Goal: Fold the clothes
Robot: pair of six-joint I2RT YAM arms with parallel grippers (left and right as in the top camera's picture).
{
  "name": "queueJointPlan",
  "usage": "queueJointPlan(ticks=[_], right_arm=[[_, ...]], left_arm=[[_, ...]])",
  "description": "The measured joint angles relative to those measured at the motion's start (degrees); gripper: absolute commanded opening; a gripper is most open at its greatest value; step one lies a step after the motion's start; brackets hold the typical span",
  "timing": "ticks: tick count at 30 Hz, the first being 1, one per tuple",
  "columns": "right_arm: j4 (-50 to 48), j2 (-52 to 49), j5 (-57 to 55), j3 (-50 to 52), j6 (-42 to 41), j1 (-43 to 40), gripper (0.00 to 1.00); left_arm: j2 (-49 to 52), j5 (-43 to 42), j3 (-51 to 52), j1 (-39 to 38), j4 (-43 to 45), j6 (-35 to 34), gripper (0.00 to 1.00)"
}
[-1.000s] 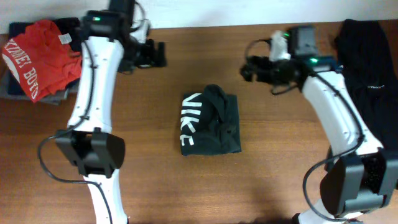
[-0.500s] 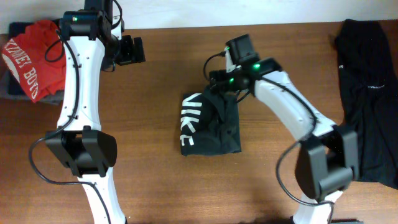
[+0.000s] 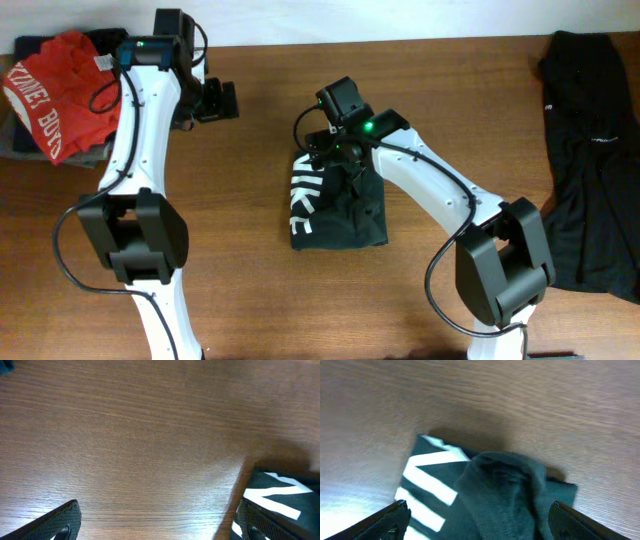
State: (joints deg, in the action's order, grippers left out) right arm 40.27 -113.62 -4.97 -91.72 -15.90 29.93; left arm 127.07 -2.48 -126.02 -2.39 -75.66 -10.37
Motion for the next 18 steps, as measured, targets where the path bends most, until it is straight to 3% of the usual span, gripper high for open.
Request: queueJointPlan(ticks=[15,18], right_arm=[[-0.9,-5.6,-12.9,0.0,-0.4,4.9,0.92],[-0.9,-6.6,-14.8,0.0,-0.5,4.8,0.87]], left_arm=[[0.0,0.0,0.9,0.0,0.9,0.0,0.99],[0.0,0.0,0.9,0.0,1.0,0.0,0.99]])
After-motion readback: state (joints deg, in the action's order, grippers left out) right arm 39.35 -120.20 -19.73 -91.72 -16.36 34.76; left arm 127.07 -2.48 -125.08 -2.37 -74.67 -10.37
